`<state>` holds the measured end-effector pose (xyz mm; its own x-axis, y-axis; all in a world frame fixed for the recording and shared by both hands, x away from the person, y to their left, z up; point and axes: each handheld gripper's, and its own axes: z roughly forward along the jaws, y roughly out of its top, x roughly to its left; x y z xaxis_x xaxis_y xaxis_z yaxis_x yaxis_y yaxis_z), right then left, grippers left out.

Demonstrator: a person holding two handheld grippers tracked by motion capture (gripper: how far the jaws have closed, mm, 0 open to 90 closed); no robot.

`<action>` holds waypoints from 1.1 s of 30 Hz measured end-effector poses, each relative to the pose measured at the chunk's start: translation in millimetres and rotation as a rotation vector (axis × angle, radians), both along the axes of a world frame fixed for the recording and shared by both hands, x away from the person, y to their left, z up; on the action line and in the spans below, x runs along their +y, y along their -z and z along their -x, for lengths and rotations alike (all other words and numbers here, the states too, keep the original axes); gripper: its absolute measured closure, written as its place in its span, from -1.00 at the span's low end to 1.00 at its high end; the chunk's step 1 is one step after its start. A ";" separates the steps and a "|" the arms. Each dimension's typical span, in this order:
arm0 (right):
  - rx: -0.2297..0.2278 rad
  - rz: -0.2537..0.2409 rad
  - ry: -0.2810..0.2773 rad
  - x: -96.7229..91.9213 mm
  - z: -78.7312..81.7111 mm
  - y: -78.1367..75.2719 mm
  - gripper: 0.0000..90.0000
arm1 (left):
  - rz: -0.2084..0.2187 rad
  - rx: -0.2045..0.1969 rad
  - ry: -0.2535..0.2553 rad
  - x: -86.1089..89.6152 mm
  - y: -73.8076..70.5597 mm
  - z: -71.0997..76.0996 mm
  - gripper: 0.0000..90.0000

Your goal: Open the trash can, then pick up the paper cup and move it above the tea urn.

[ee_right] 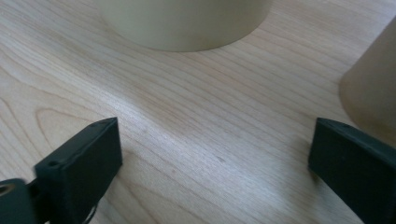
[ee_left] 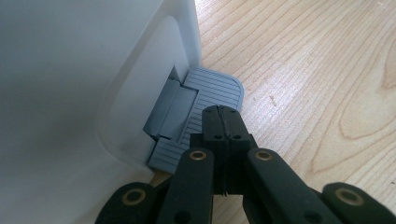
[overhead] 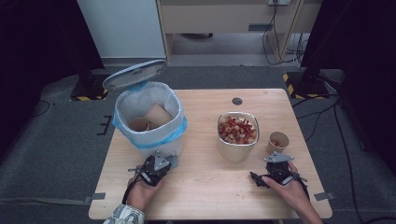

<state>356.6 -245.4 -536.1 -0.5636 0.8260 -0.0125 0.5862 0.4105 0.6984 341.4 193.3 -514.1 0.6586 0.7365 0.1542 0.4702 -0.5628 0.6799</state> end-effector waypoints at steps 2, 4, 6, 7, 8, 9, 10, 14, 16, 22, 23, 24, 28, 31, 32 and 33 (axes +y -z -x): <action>-0.023 0.020 -0.012 -2.5 3.5 -3.9 -0.85 | 0.000 0.000 -0.001 -0.3 0.0 0.1 1.00; -0.047 0.020 -0.032 -6.2 8.8 -9.2 -0.83 | 0.000 0.000 -0.001 -0.2 -0.1 0.0 1.00; -0.069 0.017 0.001 -11.6 13.5 -13.7 -0.78 | 0.000 0.000 -0.001 -0.4 0.0 0.1 1.00; -0.069 0.017 0.001 -11.6 13.5 -13.7 -0.78 | 0.000 0.000 -0.001 -0.4 0.0 0.1 1.00; -0.098 0.029 0.050 -19.8 15.0 -17.4 -0.76 | 0.001 -0.002 -0.001 -0.8 0.2 0.1 1.00; -0.110 0.023 0.080 -24.4 14.3 -18.7 -0.76 | 0.000 -0.002 -0.001 -0.8 0.2 0.1 1.00; -0.117 0.016 0.113 -29.0 13.2 -19.9 -0.76 | 0.000 -0.003 0.000 -0.9 0.2 0.2 1.00; -0.178 -0.020 0.213 -43.7 10.6 -24.3 -0.74 | 0.001 -0.001 0.000 -0.8 0.1 -0.1 1.00; -0.195 -0.024 0.227 -46.3 9.9 -25.2 -0.74 | -0.002 0.000 0.000 -0.7 -0.1 -0.1 1.00; -0.214 -0.058 0.250 -49.4 -2.7 -24.9 -0.76 | -0.006 0.001 0.002 -0.7 -0.3 -0.1 1.00; -0.207 -0.050 0.248 -49.4 -6.6 -23.7 -0.76 | -0.005 0.001 0.001 -0.7 -0.3 -0.1 1.00; -0.208 -0.049 0.252 -49.4 -7.2 -23.7 -0.77 | -0.006 0.001 0.002 -0.8 -0.3 -0.2 1.00; -0.207 -0.054 0.256 -50.5 -6.3 -23.7 -0.78 | -0.009 -0.006 0.007 -1.5 0.0 -0.6 1.00; -0.203 -0.056 0.260 -50.8 -6.4 -23.5 -0.78 | -0.014 -0.006 0.007 -1.7 -0.2 -0.5 1.00; -0.204 -0.058 0.259 -50.7 -6.6 -23.5 -0.79 | -0.016 -0.008 0.008 -2.0 -0.2 -0.3 1.00; -0.204 -0.058 0.259 -50.7 -6.6 -23.5 -0.79 | -0.016 -0.008 0.008 -2.0 -0.2 -0.3 1.00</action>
